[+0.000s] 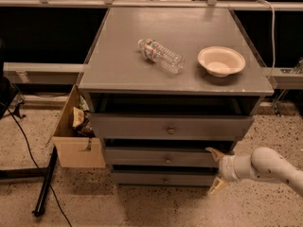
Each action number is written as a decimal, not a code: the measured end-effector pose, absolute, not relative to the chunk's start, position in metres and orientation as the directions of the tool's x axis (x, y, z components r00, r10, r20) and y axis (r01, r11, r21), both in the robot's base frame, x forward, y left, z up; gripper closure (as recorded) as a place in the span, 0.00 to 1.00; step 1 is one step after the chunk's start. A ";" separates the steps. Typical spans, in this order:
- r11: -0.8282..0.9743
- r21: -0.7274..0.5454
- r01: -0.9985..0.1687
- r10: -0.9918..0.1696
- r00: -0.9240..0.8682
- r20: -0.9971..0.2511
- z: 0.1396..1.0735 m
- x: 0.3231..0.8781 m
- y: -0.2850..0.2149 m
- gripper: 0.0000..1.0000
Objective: Open middle drawer
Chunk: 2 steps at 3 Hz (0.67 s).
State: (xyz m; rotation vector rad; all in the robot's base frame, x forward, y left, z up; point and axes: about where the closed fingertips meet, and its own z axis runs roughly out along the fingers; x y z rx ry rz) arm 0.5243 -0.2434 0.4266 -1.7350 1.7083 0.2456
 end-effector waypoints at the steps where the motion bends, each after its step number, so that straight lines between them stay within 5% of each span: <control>1: 0.080 -0.345 -0.935 -0.816 0.137 -0.561 0.425 0.536 -0.238 0.00; 2: 0.073 -0.357 -0.931 -0.821 0.148 -0.552 0.423 0.546 -0.235 0.00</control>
Offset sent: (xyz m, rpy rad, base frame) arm 0.0347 0.0077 -0.0035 -0.0360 -0.0472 0.0132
